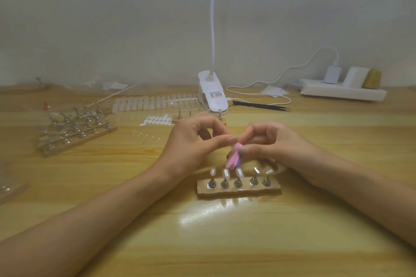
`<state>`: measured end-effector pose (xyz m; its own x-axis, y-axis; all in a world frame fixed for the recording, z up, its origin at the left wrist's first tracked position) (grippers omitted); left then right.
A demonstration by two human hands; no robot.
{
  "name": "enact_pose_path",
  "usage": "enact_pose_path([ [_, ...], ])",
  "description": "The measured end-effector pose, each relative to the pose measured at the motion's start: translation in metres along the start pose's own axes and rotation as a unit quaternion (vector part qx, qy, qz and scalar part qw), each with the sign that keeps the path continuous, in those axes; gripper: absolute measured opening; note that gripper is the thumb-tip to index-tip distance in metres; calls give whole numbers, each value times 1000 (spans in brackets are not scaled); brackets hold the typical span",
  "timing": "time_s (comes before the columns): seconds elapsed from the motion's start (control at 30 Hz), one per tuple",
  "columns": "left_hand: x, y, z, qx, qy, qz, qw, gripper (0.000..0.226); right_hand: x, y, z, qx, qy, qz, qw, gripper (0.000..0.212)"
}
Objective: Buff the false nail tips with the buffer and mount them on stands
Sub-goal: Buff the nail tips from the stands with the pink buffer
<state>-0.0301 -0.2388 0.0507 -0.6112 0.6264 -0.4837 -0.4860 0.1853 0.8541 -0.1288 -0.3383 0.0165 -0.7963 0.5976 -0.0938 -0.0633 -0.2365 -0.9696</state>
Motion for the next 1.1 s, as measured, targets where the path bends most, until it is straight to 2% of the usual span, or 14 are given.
enact_pose_path([
  [0.1, 1, 2, -1, -5, -2, -6, 1000, 19, -4, -1, 13, -4, 51, 4, 999, 19],
  [0.23, 0, 2, -1, -15, -1, -13, 1000, 14, 1, -3, -1, 4, -3, 5, 1000, 21],
  [0.33, 1, 2, -2, -16, -3, -19, 1000, 14, -4, -2, 13, 1, 58, 0, 998, 23],
  [0.53, -1, 1, -1, 6, 1, -5, 1000, 18, -2, -3, 8, 6, 14, 2, 1000, 17],
  [0.63, 0, 4, -2, -5, -3, -24, 1000, 22, 0, -2, 0, 3, -18, 6, 1000, 20],
  [0.8, 0, 2, -2, 7, -7, -11, 1000, 22, -6, -3, 16, -24, 57, 1, 998, 21],
  [1.0, 0, 1, -1, 18, -2, 1, 1000, 21, -5, -5, 12, -19, 32, 7, 999, 21],
  [1.1, 0, 2, 0, 17, 5, 0, 1000, 21, 1, -6, 0, -13, -12, 15, 1000, 18],
])
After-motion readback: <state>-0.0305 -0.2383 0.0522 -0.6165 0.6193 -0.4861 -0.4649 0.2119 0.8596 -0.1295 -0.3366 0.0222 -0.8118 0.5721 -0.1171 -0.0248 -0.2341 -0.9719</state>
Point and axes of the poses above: each hand's wrist, its own x-axis away from the middle knuckle, its own z-axis out of the back of the hand, y = z × x, the point moved 10 cm from there along -x, towards the middle knuckle, and after that the axes turned 15 degrees about y, right-handed, at the moved point
